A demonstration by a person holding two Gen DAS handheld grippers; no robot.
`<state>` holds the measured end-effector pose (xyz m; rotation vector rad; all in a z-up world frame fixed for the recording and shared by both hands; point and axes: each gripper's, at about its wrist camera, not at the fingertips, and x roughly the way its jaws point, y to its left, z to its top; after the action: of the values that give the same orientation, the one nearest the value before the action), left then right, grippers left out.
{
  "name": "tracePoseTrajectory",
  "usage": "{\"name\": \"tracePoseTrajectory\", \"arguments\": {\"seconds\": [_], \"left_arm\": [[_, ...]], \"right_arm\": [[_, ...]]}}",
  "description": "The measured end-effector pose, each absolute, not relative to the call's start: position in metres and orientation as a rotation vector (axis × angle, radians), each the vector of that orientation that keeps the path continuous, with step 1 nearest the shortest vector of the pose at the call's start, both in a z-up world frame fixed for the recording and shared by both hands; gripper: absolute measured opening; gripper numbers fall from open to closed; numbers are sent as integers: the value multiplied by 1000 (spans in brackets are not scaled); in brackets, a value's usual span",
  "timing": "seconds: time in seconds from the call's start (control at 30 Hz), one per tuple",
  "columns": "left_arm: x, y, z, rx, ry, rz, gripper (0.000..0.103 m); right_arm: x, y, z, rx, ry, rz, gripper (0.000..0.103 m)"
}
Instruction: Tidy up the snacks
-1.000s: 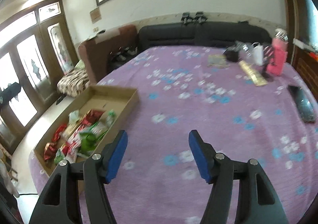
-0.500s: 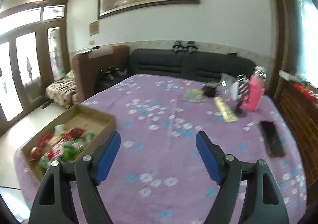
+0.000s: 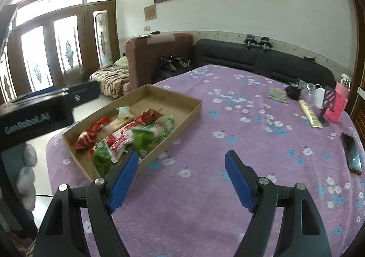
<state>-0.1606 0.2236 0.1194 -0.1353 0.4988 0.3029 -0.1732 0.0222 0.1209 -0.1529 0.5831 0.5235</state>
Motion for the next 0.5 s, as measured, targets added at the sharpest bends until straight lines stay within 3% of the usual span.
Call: {"name": "tracePoseTrajectory", "arguments": {"seconds": [0.5], "left_arm": [[-156,242,86,-191,585,275,102]], "right_arm": [[-167,42,91,-122,692,487,78]]}}
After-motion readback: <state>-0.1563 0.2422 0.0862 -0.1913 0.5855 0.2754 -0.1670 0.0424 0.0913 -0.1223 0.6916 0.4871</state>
